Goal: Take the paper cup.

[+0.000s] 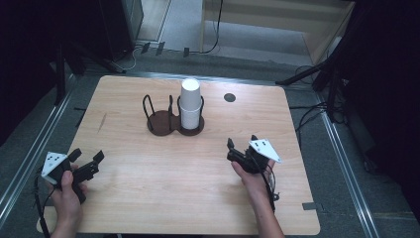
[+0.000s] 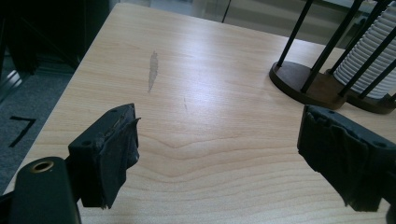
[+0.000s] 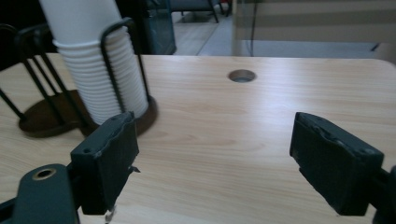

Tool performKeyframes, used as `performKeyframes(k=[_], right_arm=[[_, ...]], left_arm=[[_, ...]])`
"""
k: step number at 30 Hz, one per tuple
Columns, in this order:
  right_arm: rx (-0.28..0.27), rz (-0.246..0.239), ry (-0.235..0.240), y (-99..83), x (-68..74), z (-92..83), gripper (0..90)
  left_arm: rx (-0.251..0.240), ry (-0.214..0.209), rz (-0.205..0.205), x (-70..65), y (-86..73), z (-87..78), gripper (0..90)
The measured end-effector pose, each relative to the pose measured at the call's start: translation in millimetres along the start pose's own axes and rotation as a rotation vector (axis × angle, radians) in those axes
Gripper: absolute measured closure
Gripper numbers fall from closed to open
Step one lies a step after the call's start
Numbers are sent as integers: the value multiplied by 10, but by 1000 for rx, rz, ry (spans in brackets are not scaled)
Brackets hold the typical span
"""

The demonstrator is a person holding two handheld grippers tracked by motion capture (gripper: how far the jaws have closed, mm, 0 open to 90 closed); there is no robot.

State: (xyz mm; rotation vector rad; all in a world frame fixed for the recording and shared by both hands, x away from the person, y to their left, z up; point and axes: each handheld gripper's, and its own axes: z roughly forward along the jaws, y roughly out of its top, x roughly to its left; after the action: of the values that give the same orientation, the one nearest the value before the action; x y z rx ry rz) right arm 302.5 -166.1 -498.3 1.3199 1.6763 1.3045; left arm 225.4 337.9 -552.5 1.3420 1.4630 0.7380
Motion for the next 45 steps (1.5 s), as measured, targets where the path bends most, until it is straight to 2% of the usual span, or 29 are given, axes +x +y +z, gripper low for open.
performKeyframes(k=[1, 2, 5, 7, 14, 19, 29, 38, 45], right_arm=[[0, 0, 0, 0, 0, 0, 148], [2, -7, 12, 33, 96, 87, 134], [-1, -7, 32, 70, 174, 171, 131], [-1, -11, 54, 138, 294, 278, 127], [2, -28, 82, 304, 509, 492, 93], [8, -17, 100, 390, 581, 595, 62], [-16, -40, 105, 542, 759, 788, 55], [-46, -42, 108, 652, 912, 955, 77], [-57, -42, 114, 682, 981, 1053, 105]], left_arm=[[0, 0, 0, 0, 0, 0, 130], [-1, -2, -1, 3, -1, -1, 129], [-1, -2, -4, 5, 0, -1, 130], [2, -4, -1, 4, 1, 1, 130], [4, -10, 0, 6, 2, 5, 132], [5, -13, -2, 9, 3, 5, 132], [10, -18, 3, 9, 4, 7, 133], [7, -18, -1, 11, 3, 6, 133], [7, -19, -3, 13, 4, 6, 133]])
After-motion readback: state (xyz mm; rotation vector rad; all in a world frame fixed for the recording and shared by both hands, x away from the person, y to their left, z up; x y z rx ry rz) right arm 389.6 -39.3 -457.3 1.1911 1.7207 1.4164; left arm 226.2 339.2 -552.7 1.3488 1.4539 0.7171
